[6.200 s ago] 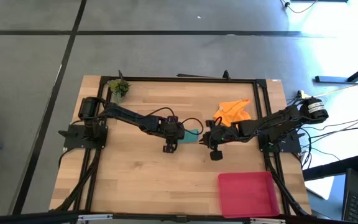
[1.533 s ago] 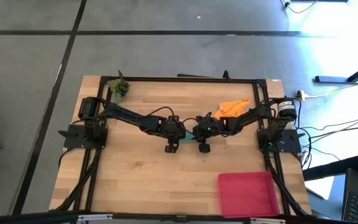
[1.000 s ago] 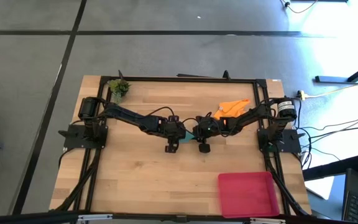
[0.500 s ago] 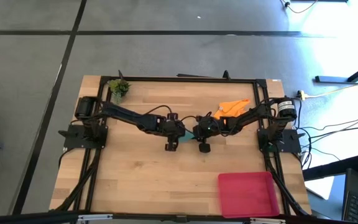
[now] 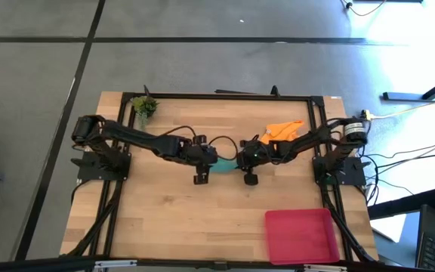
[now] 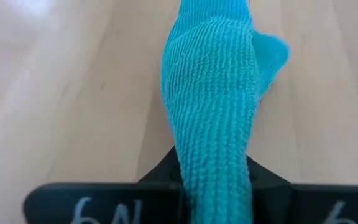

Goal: Roll microfiber towels into tight, uniform cylinder then place into a basket
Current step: Put the blue microfiber cloth into the red bin

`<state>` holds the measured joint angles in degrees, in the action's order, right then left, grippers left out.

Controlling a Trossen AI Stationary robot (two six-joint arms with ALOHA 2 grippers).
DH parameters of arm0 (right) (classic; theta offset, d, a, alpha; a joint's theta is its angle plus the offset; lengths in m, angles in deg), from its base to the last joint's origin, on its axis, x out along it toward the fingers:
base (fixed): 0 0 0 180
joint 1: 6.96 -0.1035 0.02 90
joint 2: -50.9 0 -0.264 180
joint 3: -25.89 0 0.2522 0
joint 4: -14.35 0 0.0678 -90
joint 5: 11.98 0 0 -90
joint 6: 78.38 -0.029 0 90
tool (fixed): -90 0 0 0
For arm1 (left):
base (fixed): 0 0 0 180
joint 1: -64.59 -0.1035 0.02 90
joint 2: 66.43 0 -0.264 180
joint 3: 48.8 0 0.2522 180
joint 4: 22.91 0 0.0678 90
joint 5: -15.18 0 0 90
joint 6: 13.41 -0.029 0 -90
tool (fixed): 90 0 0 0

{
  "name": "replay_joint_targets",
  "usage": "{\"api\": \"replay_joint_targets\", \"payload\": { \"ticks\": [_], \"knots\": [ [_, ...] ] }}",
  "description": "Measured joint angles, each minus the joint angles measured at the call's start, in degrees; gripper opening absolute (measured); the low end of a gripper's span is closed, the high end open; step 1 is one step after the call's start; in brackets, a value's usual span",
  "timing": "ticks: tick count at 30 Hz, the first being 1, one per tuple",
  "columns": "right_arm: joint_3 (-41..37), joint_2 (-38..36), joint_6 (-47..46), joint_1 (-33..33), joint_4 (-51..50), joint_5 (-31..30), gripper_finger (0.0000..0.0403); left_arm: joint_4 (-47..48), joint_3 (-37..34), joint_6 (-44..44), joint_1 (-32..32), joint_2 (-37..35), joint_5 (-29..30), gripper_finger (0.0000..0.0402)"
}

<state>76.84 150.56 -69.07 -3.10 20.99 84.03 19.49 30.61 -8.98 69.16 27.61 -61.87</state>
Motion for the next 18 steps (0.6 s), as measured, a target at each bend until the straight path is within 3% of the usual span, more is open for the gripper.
{"api": "replay_joint_targets", "payload": {
  "ticks": [4, 10, 18],
  "knots": [
    [0.05, -6.89, -0.09, -0.36, -4.99, -2.16, 0.0033, 1.22, 0.07, 1.78, 3.25, -2.04, 2.76, 0.0142],
    [0.11, -19.80, -3.59, -3.87, -18.03, -10.82, 0.0033, 1.93, 0.07, 6.03, 8.57, -3.88, 9.04, 0.0140],
    [0.11, -33.34, -15.39, -14.81, -33.16, -17.81, 0.0032, 2.83, 0.04, 9.10, 14.84, -4.02, 11.63, 0.0141]
  ]
}}
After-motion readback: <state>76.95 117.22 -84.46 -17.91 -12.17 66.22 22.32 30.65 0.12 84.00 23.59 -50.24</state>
